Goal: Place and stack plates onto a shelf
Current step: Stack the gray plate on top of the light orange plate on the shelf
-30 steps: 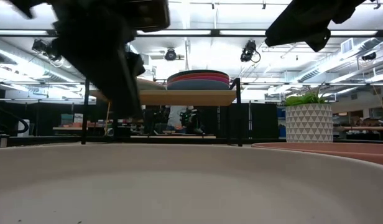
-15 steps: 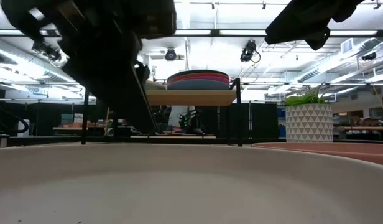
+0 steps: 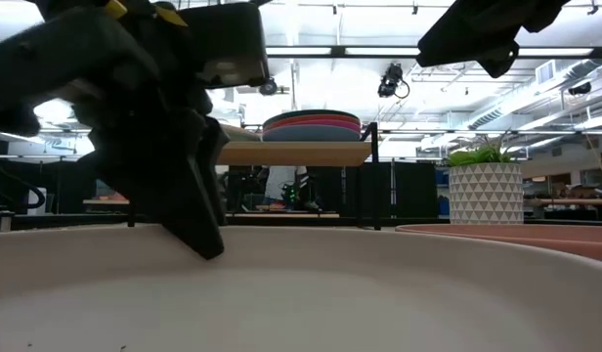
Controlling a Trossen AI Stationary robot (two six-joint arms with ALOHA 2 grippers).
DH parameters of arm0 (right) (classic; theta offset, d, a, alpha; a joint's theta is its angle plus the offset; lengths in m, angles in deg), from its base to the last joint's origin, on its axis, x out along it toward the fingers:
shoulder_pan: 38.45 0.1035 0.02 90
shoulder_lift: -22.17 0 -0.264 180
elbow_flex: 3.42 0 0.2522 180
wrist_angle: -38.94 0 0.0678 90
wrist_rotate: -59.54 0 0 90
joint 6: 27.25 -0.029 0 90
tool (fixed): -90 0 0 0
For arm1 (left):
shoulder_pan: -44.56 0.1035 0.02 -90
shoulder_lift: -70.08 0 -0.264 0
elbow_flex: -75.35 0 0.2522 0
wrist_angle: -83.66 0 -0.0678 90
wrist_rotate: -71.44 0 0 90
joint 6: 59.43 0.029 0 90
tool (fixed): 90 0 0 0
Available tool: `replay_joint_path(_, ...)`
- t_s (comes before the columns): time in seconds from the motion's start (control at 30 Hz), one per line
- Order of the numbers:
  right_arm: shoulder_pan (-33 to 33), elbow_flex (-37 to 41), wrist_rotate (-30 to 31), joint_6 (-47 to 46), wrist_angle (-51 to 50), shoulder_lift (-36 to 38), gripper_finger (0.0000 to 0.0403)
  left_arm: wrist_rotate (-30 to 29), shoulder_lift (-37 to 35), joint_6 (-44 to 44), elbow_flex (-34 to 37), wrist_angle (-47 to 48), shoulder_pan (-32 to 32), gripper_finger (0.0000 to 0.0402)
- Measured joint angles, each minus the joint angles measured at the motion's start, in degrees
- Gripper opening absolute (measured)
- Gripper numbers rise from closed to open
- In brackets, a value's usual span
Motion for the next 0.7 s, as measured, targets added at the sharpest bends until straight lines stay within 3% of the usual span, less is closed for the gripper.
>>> replay_joint_path(0.2,0.0,0.0,-0.1,0.0,0.0,0.0,0.0093,0.2,-0.3,1.6,-0.2,2.6,0.1,0.0018)
replay_joint_path(0.37,0.0,0.0,-0.2,0.0,0.0,0.0,0.0093,1.1,-4.1,4.9,0.0,9.0,1.1,0.0017)
replay_joint_path(0.53,0.0,0.0,-0.2,-0.1,0.1,0.0,0.0093,-0.6,-15.2,9.0,0.0,18.2,5.7,0.0016)
replay_joint_path(0.7,0.0,0.0,-0.2,-0.1,0.1,0.0,0.0093,-4.9,-30.1,14.1,0.0,24.8,15.5,0.0015)
